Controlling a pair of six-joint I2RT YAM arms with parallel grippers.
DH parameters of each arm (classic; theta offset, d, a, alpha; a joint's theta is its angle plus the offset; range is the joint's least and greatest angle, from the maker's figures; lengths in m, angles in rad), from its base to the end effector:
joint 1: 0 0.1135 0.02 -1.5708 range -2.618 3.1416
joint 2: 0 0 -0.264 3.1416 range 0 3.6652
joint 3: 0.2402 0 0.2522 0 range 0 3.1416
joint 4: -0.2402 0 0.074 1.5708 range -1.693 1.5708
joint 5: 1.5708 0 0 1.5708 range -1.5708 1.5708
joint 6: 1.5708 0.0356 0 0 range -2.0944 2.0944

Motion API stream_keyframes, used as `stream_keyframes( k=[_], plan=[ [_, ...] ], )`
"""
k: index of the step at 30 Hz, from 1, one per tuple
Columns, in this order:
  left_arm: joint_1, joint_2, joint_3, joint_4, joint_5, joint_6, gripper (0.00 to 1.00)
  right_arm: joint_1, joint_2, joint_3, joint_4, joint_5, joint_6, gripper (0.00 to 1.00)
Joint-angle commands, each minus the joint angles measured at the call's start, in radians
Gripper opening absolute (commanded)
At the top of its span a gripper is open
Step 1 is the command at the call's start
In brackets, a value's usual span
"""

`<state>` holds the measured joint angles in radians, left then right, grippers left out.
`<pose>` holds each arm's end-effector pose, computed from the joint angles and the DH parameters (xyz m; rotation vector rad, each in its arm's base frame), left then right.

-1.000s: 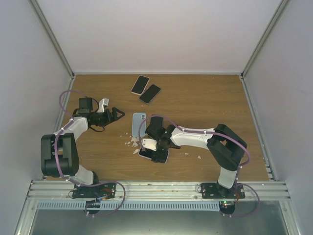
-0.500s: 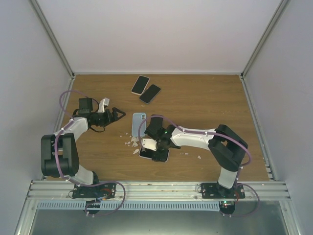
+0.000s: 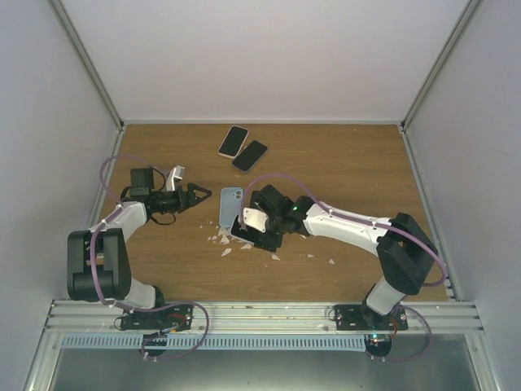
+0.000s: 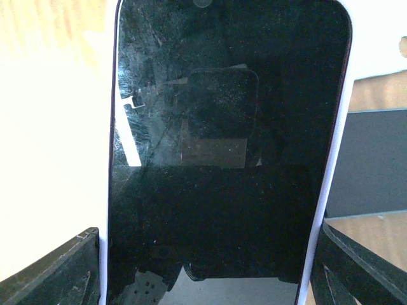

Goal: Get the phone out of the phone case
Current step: Pick up the phone at the center of the board, then adjust the phone.

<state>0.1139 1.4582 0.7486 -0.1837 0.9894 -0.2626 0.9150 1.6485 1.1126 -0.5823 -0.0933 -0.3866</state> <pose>0.2755 0.0016 0.1889 -0.0010 2.2906 -1.2695 0.1984 0.2633 0.2048 -1.6678 2.1421 0.2855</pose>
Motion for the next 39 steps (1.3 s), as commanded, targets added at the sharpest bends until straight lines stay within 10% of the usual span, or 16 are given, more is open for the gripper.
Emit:
stream_keyframes(
  k=[1, 16, 39],
  plan=[
    [0.004, -0.027, -0.023, 0.092, 0.106, -0.033, 0.92, -0.059, -0.059, 0.052, 0.078, 0.013, 0.023, 0.49],
    [-0.155, -0.069, 0.008, 0.115, 0.219, -0.052, 0.79, -0.084, -0.032, 0.205, 0.096, 0.027, 0.042, 0.48],
    [-0.218, -0.032, 0.069, 0.121, 0.189, -0.073, 0.24, -0.057, 0.022, 0.285, 0.068, -0.005, 0.082, 0.49]
  ],
)
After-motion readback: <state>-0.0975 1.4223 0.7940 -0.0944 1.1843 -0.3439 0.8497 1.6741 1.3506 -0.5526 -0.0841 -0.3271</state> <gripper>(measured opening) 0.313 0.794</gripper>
